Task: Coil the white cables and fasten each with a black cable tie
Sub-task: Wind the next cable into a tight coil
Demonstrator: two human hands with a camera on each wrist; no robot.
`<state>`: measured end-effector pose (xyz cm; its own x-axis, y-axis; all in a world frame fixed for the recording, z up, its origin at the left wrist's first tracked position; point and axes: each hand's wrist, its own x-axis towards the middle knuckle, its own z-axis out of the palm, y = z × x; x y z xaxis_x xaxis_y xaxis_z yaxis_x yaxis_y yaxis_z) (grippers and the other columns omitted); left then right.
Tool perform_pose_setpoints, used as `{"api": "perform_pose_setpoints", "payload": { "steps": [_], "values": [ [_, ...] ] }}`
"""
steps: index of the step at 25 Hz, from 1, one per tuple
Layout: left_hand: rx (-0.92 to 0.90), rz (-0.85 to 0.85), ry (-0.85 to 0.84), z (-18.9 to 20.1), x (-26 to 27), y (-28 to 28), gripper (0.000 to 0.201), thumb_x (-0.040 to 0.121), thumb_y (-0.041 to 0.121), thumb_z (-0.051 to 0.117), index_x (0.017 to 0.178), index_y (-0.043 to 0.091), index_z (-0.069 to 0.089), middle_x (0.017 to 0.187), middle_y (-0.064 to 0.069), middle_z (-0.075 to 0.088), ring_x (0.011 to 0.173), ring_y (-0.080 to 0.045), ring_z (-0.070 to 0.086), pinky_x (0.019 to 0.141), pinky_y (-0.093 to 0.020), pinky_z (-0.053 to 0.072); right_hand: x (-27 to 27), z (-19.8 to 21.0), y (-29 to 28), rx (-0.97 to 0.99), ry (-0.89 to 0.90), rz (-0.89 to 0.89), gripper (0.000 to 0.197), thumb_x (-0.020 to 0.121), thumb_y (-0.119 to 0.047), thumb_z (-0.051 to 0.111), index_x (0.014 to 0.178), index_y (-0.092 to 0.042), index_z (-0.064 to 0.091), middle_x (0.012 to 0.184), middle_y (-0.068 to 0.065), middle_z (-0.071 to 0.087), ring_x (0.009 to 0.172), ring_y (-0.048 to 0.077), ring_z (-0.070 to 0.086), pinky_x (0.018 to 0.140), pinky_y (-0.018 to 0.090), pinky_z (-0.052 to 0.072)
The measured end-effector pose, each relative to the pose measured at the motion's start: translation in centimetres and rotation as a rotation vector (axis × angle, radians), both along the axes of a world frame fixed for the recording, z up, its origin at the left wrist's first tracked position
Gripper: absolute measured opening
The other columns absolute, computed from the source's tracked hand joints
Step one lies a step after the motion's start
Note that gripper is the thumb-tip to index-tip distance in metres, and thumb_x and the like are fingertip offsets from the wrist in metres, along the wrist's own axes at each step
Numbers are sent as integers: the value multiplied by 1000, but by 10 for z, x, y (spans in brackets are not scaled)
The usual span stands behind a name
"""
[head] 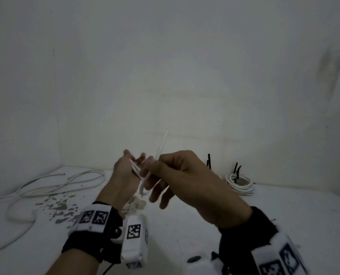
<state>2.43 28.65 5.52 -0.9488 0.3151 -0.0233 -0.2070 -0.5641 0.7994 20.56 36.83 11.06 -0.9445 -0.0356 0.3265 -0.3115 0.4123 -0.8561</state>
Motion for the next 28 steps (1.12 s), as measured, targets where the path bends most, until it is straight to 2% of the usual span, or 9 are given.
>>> {"api": "perform_pose_setpoints", "payload": {
  "steps": [2, 5, 8, 11, 15, 17, 20, 23, 28],
  "values": [
    [-202, -106, 129, -2, 17, 14, 47, 106, 41, 30, 100, 2, 56, 79, -12, 67, 80, -28, 64, 65, -33, 52, -9, -4, 3, -307, -21, -9, 33, 102, -21, 53, 102, 9, 68, 89, 25, 71, 76, 30, 67, 61, 31, 56],
    [-171, -379, 228, -3, 27, 23, 36, 105, 27, 34, 90, 9, 60, 71, -2, 67, 64, -16, 65, 60, -27, 54, -20, -3, 22, -623, 34, -156, 21, 100, -13, 55, 102, 5, 67, 93, 27, 72, 81, 34, 70, 75, 39, 60],
    [-34, -523, 105, 1, 35, 28, 37, 99, 24, 40, 73, 5, 59, 59, -11, 62, 50, -25, 62, 62, -34, 53, -27, -5, 46, -780, 139, -266, 19, 101, -10, 54, 103, 5, 65, 95, 27, 72, 85, 33, 75, 75, 38, 63],
    [-125, -607, 128, -1, 41, 29, 37, 95, 27, 41, 64, 9, 51, 46, -6, 48, 37, -21, 45, 55, -31, 43, -31, -9, 63, -815, 212, -329, 18, 101, -11, 54, 103, 3, 64, 99, 28, 72, 90, 33, 74, 70, 33, 63],
    [-244, -564, 198, 2, 45, 29, 47, 102, 45, 33, 66, 16, 43, 41, 6, 23, 29, -11, 20, 50, -27, 34, -29, -6, 80, -838, 244, -385, 18, 102, -13, 53, 103, 1, 64, 103, 26, 71, 93, 32, 74, 68, 32, 63],
    [-286, -495, 213, 3, 46, 29, 51, 97, 56, 41, 64, 17, 44, 43, 6, 19, 31, -11, 15, 46, -26, 34, -27, -5, 85, -767, 229, -422, 21, 102, -18, 55, 101, -1, 67, 99, 19, 73, 87, 27, 75, 63, 32, 62],
    [-332, -365, 199, 3, 46, 30, 50, 92, 58, 53, 65, 18, 41, 47, 5, 18, 34, -12, 13, 42, -23, 30, -27, -6, 88, -707, 285, -504, 20, 97, -18, 63, 102, 0, 69, 94, 12, 68, 78, 23, 72, 57, 31, 58],
    [-318, -272, 173, 4, 47, 32, 47, 93, 53, 56, 64, 20, 39, 50, 5, 17, 38, -12, 13, 40, -22, 23, -30, -9, 91, -819, 347, -541, 16, 94, -11, 66, 104, 2, 65, 90, 14, 68, 70, 24, 73, 51, 28, 55],
    [-266, -175, 171, 5, 42, 30, 46, 96, 49, 52, 65, 18, 39, 48, 6, 17, 36, -10, 13, 41, -22, 19, -35, -19, 101, -1128, 325, -660, 22, 84, -5, 76, 102, 1, 66, 84, 11, 66, 51, 14, 68, 46, 24, 54]
  ]
}}
